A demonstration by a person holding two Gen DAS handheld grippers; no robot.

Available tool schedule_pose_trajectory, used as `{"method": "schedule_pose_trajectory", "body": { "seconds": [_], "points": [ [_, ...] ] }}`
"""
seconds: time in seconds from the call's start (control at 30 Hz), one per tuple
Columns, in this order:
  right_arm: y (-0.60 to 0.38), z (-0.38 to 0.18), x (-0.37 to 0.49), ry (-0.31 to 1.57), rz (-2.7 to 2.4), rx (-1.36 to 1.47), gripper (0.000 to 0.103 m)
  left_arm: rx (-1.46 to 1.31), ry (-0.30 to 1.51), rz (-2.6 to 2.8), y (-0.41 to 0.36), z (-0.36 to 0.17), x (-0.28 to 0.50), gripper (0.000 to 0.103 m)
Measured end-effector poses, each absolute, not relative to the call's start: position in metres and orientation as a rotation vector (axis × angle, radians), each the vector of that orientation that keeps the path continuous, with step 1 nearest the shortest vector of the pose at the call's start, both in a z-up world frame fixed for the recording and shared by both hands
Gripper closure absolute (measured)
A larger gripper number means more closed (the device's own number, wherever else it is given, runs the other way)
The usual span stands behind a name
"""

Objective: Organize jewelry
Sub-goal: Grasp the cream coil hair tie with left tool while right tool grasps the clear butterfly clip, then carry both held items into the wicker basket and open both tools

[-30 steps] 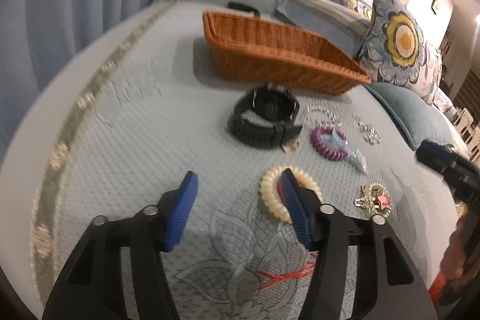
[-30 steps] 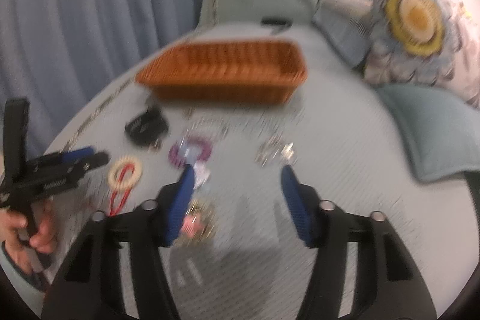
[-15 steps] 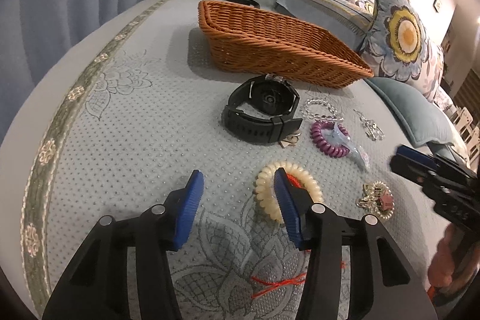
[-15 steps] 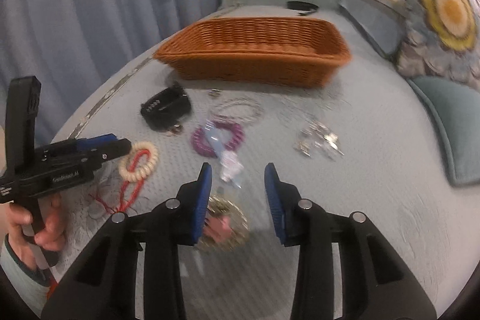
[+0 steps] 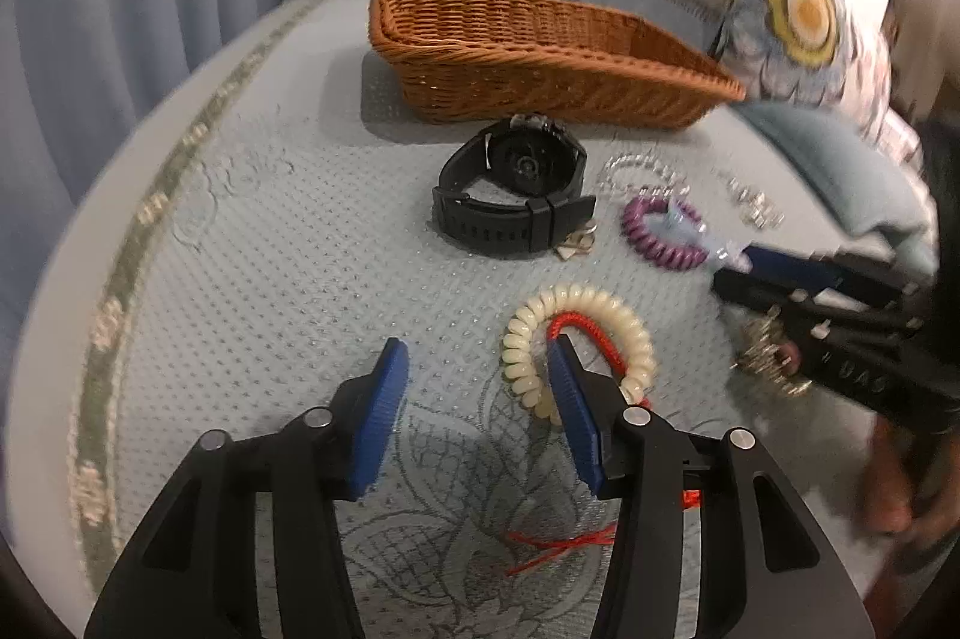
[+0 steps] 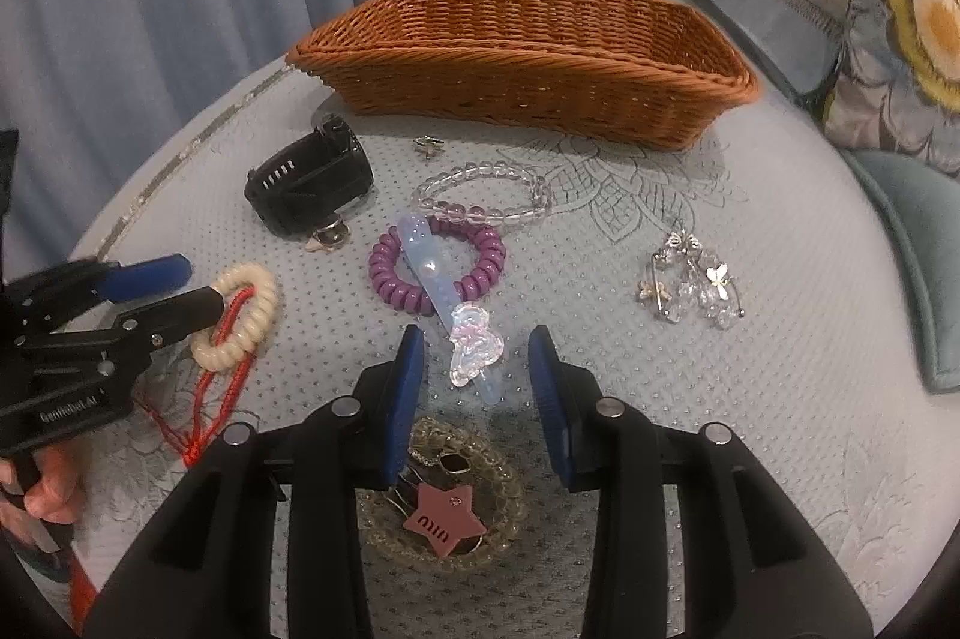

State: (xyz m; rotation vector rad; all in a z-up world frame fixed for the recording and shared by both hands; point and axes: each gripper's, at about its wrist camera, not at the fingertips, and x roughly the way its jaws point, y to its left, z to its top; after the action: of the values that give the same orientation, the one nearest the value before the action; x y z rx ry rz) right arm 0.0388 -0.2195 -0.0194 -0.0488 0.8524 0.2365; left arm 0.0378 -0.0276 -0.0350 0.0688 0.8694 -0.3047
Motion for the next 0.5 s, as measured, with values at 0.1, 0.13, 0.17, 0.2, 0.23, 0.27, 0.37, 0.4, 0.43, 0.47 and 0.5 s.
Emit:
{"method": "schedule_pose_trajectory", "body": {
  "seconds": [0.1, 0.13, 0.17, 0.2, 0.23, 0.27, 0.37, 0.4, 0.43, 0.47, 0.5],
  "points": [
    [-0.215, -0.021, 0.037, 0.847, 0.234, -0.071, 0.088, 0.133, 0.858, -0.306, -0.035, -0.034, 0.033, 0.079],
    [-0.215, -0.021, 0.036, 0.843, 0.233, -0.072, 0.088, 0.138, 0.858, -0.317, -0.036, -0.034, 0.032, 0.093],
    [-0.215, -0.02, 0.035, 0.837, 0.235, -0.071, 0.088, 0.144, 0.855, -0.315, -0.037, -0.034, 0.032, 0.094],
    [-0.215, -0.02, 0.035, 0.832, 0.236, -0.069, 0.088, 0.15, 0.851, -0.312, -0.037, -0.034, 0.031, 0.094],
    [-0.216, -0.019, 0.034, 0.826, 0.235, -0.065, 0.088, 0.143, 0.844, -0.314, -0.036, -0.034, 0.031, 0.094],
    [-0.217, -0.018, 0.033, 0.82, 0.235, -0.06, 0.088, 0.133, 0.838, -0.316, -0.035, -0.033, 0.031, 0.094],
    [-0.221, -0.013, 0.028, 0.796, 0.242, -0.043, 0.088, 0.097, 0.812, -0.313, -0.029, -0.027, 0.029, 0.095],
    [-0.221, -0.012, 0.027, 0.788, 0.241, -0.038, 0.088, 0.084, 0.797, -0.315, -0.027, -0.024, 0.028, 0.095],
    [-0.223, -0.009, 0.025, 0.776, 0.244, -0.027, 0.088, 0.063, 0.776, -0.324, -0.025, -0.018, 0.026, 0.095],
    [-0.224, -0.007, 0.024, 0.768, 0.248, -0.015, 0.088, 0.049, 0.759, -0.332, -0.023, -0.014, 0.024, 0.095],
    [-0.225, -0.004, 0.022, 0.76, 0.253, -0.002, 0.088, 0.036, 0.739, -0.34, -0.022, -0.009, 0.022, 0.095]
  ]
}}
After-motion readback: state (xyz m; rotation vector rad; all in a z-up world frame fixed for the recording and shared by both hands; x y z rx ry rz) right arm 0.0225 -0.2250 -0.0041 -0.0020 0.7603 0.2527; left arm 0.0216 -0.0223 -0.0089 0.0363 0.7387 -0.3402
